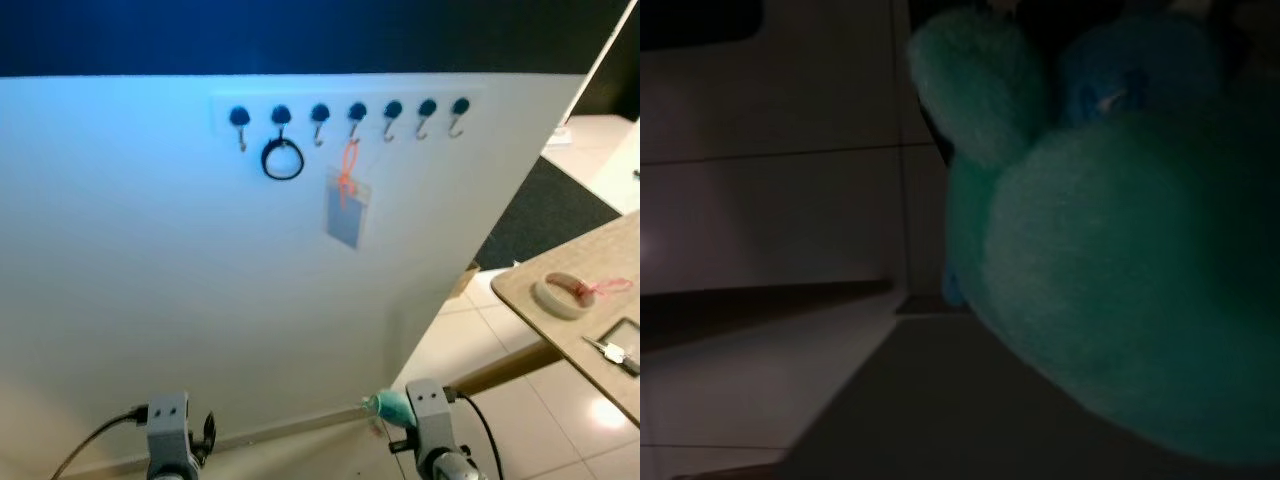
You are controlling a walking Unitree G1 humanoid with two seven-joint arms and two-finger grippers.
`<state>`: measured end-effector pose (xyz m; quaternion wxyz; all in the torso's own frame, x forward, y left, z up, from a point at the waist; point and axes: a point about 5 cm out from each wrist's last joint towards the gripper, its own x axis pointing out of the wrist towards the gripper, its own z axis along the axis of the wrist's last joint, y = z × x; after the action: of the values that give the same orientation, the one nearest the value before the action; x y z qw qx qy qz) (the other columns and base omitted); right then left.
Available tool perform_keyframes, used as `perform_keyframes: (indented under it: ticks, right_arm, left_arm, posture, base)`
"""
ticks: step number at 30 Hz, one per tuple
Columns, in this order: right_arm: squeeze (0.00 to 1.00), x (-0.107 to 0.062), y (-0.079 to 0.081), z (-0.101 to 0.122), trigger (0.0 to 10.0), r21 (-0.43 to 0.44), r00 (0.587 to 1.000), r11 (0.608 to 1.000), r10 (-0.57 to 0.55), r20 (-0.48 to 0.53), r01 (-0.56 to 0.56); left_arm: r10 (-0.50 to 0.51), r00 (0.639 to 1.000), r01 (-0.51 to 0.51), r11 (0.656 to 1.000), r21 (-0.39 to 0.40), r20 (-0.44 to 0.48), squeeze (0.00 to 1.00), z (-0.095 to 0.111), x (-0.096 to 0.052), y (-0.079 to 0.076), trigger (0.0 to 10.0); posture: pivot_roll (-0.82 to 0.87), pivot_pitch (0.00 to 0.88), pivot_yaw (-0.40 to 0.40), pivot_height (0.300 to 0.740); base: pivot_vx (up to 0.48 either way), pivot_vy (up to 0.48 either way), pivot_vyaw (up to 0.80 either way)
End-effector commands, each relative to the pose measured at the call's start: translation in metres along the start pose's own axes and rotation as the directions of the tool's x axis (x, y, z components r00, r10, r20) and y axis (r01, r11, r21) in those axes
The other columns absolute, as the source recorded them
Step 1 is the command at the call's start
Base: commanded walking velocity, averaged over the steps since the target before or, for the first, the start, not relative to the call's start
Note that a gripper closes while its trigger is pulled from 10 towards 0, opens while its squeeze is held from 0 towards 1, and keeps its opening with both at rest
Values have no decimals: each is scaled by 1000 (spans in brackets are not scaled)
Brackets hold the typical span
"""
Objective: Hang keys on a hook
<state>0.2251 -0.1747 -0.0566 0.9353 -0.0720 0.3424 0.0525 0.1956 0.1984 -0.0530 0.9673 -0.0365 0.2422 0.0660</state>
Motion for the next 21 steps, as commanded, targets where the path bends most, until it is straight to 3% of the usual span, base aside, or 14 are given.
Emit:
perform_keyframes:
  ticks: [1,7,12,15,21]
  right_arm:
    - [0,-2,-4,-7,10000,1,1000,1000,-10,-22,10]
    - [0,-2,-3,-6,10000,0,1000,1000,-3,-19,3]
    - [0,-2,-3,-6,10000,0,1000,1000,-2,-17,2]
    - [0,-2,-2,-6,10000,-2,1000,1000,-1,-17,1]
    - [0,-2,-2,-6,10000,-2,1000,1000,0,-16,-1]
  left_arm:
    - [11,1000,-11,1000,-13,-3,0,-2,-1,-1,10000]
    - [18,1000,-18,1000,-11,-4,0,-3,-1,1,10000]
    - [-1,1000,2,998,56,-7,0,-2,-1,-2,10000]
    - [24,1000,-24,1000,-10,-18,0,-4,-1,-1,10000]
    - [52,998,-52,998,-23,-26,0,-5,-1,2,10000]
  posture:
    - [51,69,-66,740]
    - [51,69,-67,740]
    - [51,70,-66,740]
    - [50,73,-66,740]
    - [49,73,-65,740]
  base:
    - [0,0,0]
    - [0,0,0]
    - [0,-444,0]
    - [0,-320,0]
    - [0,0,0]
